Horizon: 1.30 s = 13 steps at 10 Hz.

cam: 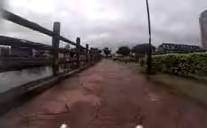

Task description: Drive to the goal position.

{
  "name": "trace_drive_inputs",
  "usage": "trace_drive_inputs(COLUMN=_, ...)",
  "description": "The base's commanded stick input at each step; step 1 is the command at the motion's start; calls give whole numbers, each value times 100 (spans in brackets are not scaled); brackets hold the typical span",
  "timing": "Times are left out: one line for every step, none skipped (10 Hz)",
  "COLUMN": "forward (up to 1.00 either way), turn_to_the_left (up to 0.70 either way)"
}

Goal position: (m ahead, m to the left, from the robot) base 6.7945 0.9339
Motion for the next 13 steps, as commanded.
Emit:
trace_drive_inputs(forward=85, turn_to_the_left=1)
trace_drive_inputs(forward=85, turn_to_the_left=1)
trace_drive_inputs(forward=85, turn_to_the_left=1)
trace_drive_inputs(forward=85, turn_to_the_left=1)
trace_drive_inputs(forward=85, turn_to_the_left=1)
trace_drive_inputs(forward=85, turn_to_the_left=-6)
trace_drive_inputs(forward=85, turn_to_the_left=-15)
trace_drive_inputs(forward=85, turn_to_the_left=-15)
trace_drive_inputs(forward=85, turn_to_the_left=-7)
trace_drive_inputs(forward=85, turn_to_the_left=1)
trace_drive_inputs(forward=85, turn_to_the_left=1)
trace_drive_inputs(forward=85, turn_to_the_left=1)
trace_drive_inputs(forward=85, turn_to_the_left=1)
